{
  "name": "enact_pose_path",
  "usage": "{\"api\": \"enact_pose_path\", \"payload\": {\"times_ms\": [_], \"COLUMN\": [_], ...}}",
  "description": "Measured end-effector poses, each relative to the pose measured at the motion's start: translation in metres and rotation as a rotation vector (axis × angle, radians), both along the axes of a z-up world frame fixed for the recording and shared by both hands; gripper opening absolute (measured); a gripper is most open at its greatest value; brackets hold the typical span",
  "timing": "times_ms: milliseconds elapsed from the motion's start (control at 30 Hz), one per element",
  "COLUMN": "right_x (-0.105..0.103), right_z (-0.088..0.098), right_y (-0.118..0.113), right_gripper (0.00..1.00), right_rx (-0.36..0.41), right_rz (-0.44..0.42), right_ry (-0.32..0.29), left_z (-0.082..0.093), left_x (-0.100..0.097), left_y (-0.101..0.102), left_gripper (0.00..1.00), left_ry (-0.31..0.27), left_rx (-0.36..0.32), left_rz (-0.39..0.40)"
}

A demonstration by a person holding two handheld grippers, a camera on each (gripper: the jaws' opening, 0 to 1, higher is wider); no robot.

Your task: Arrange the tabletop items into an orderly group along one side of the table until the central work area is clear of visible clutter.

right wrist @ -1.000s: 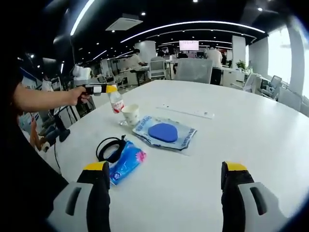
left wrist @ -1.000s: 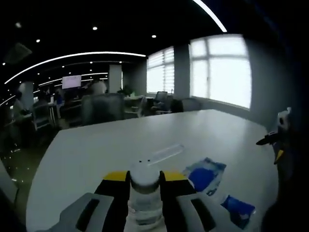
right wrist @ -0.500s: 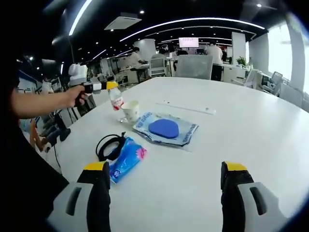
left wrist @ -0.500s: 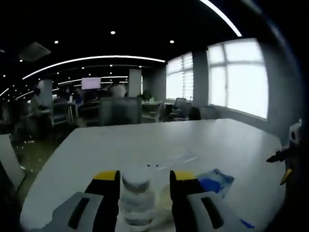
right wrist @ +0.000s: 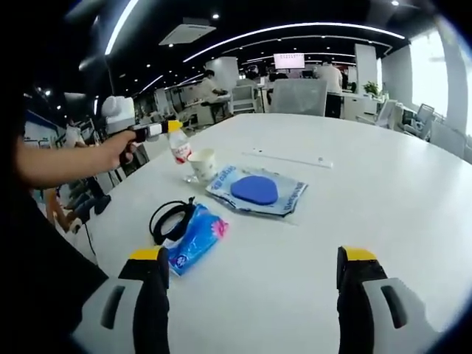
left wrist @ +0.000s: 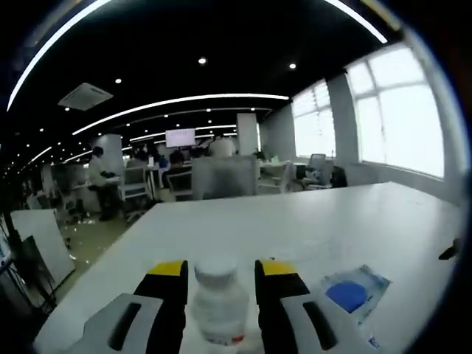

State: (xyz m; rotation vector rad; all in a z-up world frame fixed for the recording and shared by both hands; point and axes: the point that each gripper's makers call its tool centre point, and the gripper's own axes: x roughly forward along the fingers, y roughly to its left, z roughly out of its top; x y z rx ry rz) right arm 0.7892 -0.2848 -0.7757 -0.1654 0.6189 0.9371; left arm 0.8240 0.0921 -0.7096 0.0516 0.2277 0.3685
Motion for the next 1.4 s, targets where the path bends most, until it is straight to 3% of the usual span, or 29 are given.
{"api": "enact_pose_path", "payload": {"times_ms": [233,367,867,1033,1233,1367,1400], "right_x": [-0.002,-0.003,0.0,0.003,0.003,0.002,0.002], "right_z": [-0.006,-0.01,-0.015,-0.013,-0.014,-0.016,-0.016], "right_y": [-0.005,-0.009,-0.009,-0.008,-0.011,-0.013,-0.013], "right_gripper": [0.89,0.89,0.88,0.88,0.88,0.87,0.87], "right_rx": [-0.004,-0.011,-0.01,0.0,0.008,0.005,0.004], "right_rz": [-0.004,-0.008,-0.01,-0.019,-0.036,-0.046,-0.047], "right_ry": [0.018,0.026,0.037,0.032,0.031,0.036,0.037], "left_z": [-0.006,-0.004,0.001,-0.002,-0.008,-0.002,0.004], "left_x": [-0.001,-0.003,-0.009,-0.002,0.002,0.003,0.003], "left_y": [0.008,0.009,-0.006,-0.001,-0.001,-0.001,-0.007], "left_gripper": [0.31,0.24,0.19,0.19,0.19,0.18,0.18], "left_ry": [0.003,0.005,0.027,0.052,0.089,0.098,0.106], "left_rx": [-0.018,-0.003,-0.067,-0.089,-0.114,-0.149,-0.126], "left_rz": [0.066,0.092,0.056,-0.041,-0.254,-0.341,-0.366]}}
